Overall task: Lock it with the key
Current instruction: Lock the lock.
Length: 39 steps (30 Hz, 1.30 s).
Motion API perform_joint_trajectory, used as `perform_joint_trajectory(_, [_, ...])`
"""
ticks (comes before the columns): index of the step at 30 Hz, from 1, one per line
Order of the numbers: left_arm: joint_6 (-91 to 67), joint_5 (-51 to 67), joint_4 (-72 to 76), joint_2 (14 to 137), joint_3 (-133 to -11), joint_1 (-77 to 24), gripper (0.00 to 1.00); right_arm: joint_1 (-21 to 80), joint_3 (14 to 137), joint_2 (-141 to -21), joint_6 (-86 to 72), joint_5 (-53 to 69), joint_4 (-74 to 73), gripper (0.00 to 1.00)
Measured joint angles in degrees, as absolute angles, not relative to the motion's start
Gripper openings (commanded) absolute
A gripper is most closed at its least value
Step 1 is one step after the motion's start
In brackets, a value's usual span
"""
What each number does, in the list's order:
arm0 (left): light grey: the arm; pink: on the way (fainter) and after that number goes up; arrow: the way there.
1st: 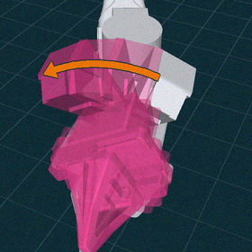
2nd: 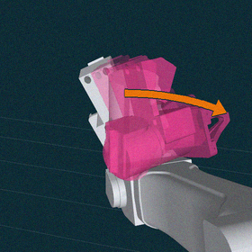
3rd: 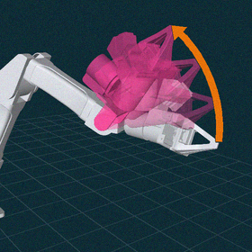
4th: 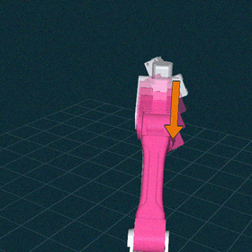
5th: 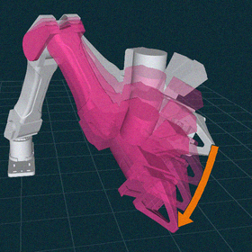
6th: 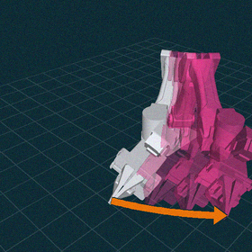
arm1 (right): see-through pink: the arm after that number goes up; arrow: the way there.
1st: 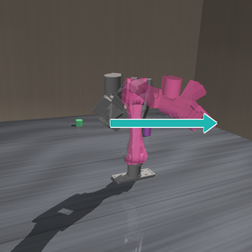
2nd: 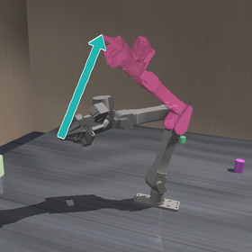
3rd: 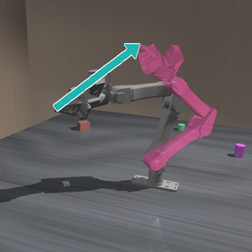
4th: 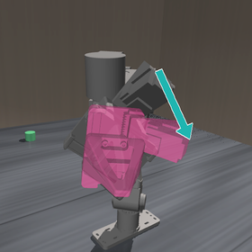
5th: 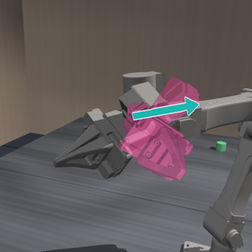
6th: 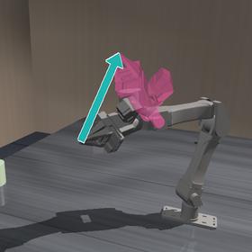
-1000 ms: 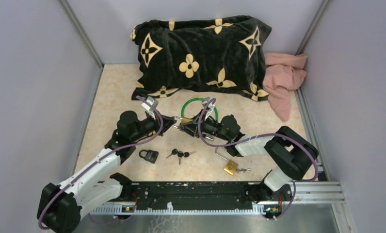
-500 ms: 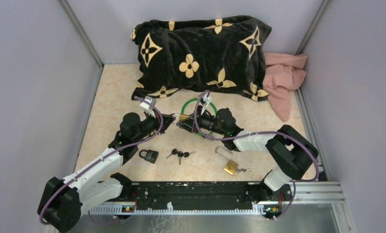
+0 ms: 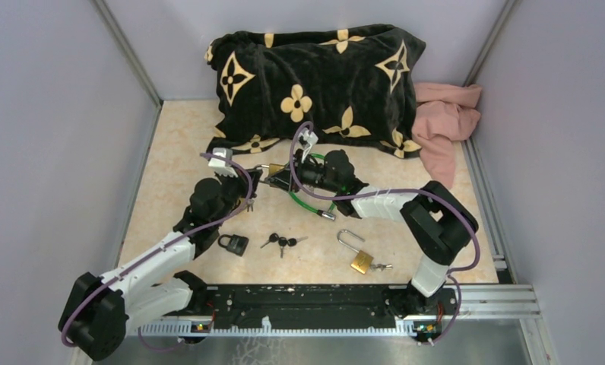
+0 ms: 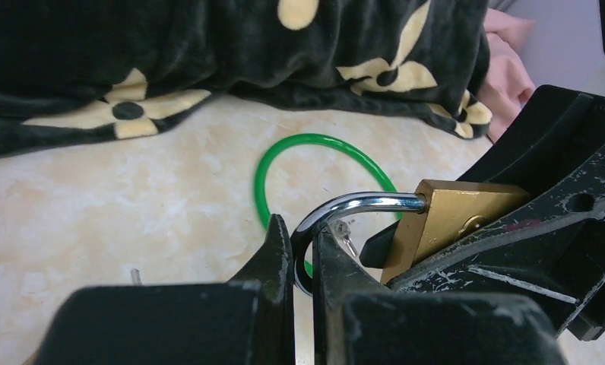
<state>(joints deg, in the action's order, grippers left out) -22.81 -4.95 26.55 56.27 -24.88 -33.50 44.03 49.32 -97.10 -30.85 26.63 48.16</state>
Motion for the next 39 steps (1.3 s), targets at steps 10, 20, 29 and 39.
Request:
perform_joint_trajectory(10, [-23.03, -10.66, 28.64, 56.38, -24.8, -33.87, 0.0, 43.51, 54.37, -101.3, -30.7, 29.61, 48.62, 0.0])
perform_joint_trajectory(20, [-23.86, 12.38, 27.83, 50.76, -24.82, -27.31, 0.1, 42.3, 52.31, -92.33, -28.25, 34.33, 41.34, 0.0])
perform_joint_trajectory(29, [-24.6, 43.18, 28.56, 41.32, -24.84, -25.17, 0.31, 43.59, 45.69, -75.75, -24.23, 44.36, 34.59, 0.0])
perform_joint_trajectory(39, [-29.17, 56.12, 30.74, 41.12, -24.58, -25.28, 0.0, 46.28, 44.6, -70.85, -21.04, 46.83, 27.51, 0.0])
